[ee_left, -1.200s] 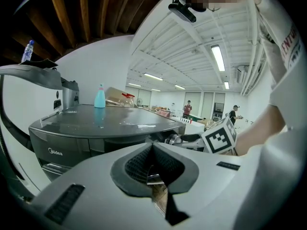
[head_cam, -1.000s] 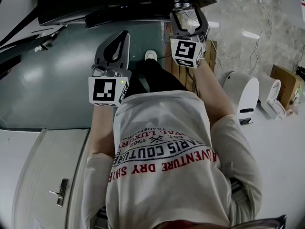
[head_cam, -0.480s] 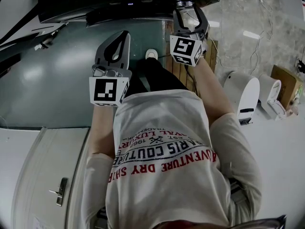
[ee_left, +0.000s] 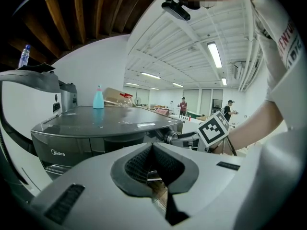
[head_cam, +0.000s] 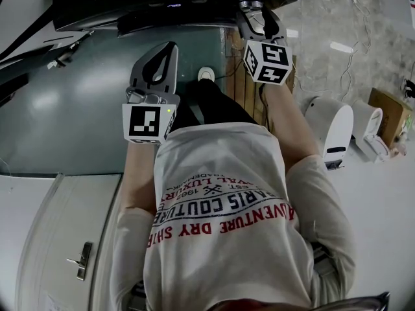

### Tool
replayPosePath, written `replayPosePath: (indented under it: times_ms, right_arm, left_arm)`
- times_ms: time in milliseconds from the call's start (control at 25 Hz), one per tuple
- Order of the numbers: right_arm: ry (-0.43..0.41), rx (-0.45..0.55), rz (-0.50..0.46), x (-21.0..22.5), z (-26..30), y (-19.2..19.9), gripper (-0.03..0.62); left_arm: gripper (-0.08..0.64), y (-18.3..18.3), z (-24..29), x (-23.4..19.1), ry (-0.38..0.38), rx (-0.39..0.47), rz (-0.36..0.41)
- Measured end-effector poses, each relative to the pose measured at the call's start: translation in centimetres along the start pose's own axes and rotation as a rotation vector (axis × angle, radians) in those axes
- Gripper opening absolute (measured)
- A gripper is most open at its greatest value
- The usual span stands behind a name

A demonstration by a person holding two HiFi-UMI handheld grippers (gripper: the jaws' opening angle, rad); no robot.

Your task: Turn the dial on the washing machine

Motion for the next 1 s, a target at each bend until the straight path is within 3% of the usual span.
replayPosePath:
  times_ms: [120,200,480,600,800,1000]
  right_arm:
    - [0.003,0.02,-0.012,0.0,0.0,-0.1,0.275]
    - [0.032,0.031,-0.079,-0.4,-0.2,-0.3,0.28]
    - [0.13,-0.025,-0.549,-2.2,-0.1,0.0,0.298]
    - [0.164,-0.073,-0.664,-2.4,0.2,0.5,0.298]
    - [0.221,-0.102,-0.7,-2.2,0.4,0.4,0.268]
    - [0.211,-0.094,-0.607,-2.0,0.3,0.3,0.252]
  left_arm:
    - [0.015,-0.1,0.2,0.0,0.001,-0.004,0.006]
    - [0.015,-0.1,0.3,0.1,0.005,-0.007,0.01]
    - [0.015,0.1,0.5,-0.1,0.001,-0.012,0.007]
    - [0.015,0.2,0.4,-0.2,0.001,-0.015,0.005]
    - [0.015,0.3,0.4,-0.3,0.005,-0.015,0.005]
    - [0.015,0.2,0.3,-0.3,0.011,-0.014,0.011]
Point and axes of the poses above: the fingertips, and each gripper's own axes: z forward along the fingers, x to its right, y out of its underside, the point moved 5 cm from there along -z, backward along the fingers, and after that the axes turned 12 degrees about -y, right-handed, at the moved point
